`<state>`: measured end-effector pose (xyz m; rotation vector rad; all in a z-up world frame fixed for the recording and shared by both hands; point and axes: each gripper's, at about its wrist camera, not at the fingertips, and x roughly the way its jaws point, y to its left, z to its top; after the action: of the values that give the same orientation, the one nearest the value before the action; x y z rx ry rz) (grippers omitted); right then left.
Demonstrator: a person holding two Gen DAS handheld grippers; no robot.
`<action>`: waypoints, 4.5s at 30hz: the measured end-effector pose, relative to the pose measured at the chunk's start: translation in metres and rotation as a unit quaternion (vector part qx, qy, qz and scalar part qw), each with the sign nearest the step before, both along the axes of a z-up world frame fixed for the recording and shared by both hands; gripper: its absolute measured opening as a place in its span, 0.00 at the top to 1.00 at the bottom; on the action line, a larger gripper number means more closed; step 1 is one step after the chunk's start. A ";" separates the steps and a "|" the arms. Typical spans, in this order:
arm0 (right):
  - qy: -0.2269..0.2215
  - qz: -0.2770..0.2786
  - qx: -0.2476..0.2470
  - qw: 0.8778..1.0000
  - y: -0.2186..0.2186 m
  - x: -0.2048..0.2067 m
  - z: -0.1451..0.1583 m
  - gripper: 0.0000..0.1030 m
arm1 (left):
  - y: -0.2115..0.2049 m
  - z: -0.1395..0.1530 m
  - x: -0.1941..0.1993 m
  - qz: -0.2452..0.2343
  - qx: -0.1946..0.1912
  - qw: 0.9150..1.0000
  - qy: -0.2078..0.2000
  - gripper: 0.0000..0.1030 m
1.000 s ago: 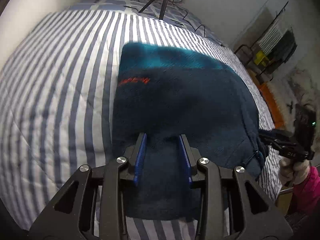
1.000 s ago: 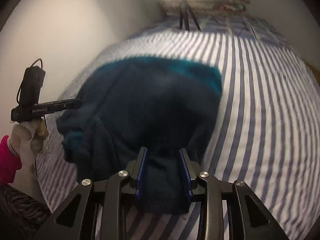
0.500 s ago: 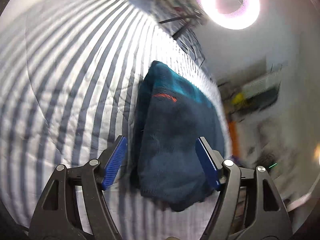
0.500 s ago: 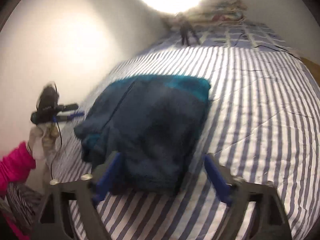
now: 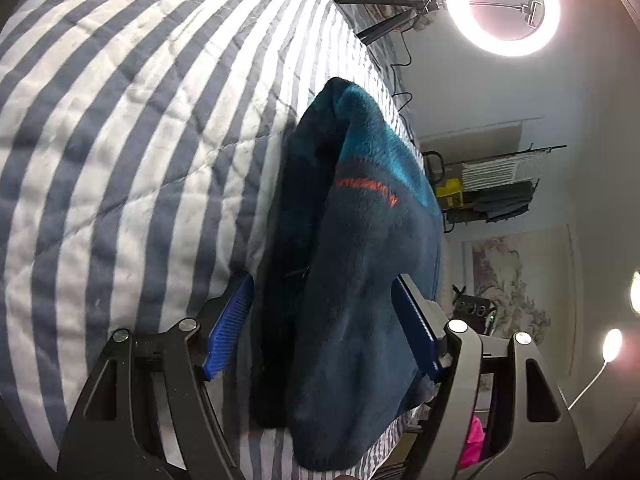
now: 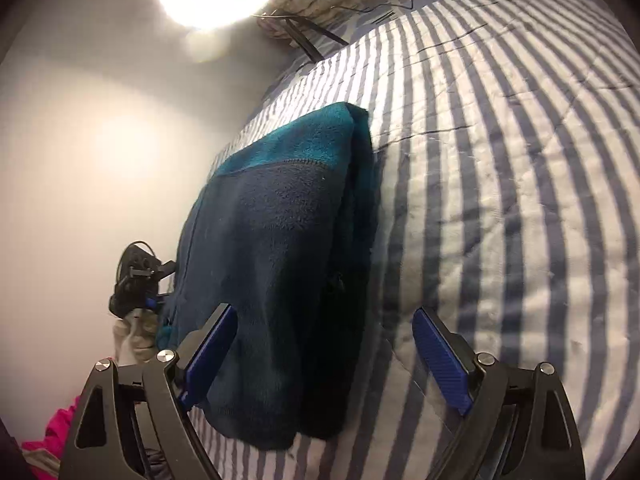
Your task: Fold large clothes
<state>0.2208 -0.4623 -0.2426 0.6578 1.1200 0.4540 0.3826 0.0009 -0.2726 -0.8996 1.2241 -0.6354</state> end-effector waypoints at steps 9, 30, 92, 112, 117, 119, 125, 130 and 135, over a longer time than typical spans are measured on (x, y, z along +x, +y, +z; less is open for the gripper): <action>-0.007 0.017 0.051 0.999 0.030 0.037 -0.015 0.23 | -0.033 -0.001 0.031 -0.026 0.025 0.999 -0.016 0.42; -0.053 0.066 -0.116 0.990 0.086 0.047 0.047 0.67 | -0.083 0.077 -0.001 -0.054 0.169 0.974 -0.142 0.73; -0.028 -0.120 -0.373 0.920 -0.305 0.278 0.017 0.31 | -0.491 0.027 0.290 -0.118 0.172 0.954 -0.214 0.58; -0.096 -0.186 -0.413 0.886 -0.221 0.171 0.125 0.32 | -0.426 0.135 0.145 -0.117 0.233 0.922 -0.286 0.58; -0.130 -0.185 -0.413 0.882 -0.183 0.125 0.191 0.32 | -0.400 0.210 0.086 -0.111 0.247 0.903 -0.334 0.58; -0.146 -0.190 -0.405 0.882 -0.169 0.107 0.221 0.32 | -0.381 0.246 0.055 -0.099 0.247 0.897 -0.352 0.58; -0.179 -0.214 -0.387 0.879 -0.113 0.043 0.295 0.32 | -0.332 0.328 -0.026 -0.082 0.260 0.874 -0.402 0.58; -0.202 -0.193 -0.430 0.859 -0.048 -0.020 0.334 0.32 | -0.291 0.372 -0.093 -0.069 0.252 0.869 -0.419 0.58; -0.235 -0.182 -0.430 0.853 0.015 -0.090 0.359 0.31 | -0.259 0.394 -0.161 -0.056 0.259 0.860 -0.437 0.58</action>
<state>0.1310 -0.4475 0.1160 -0.0575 0.5974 -0.2288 0.2216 -0.2577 0.1214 -0.0286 0.5520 -0.6493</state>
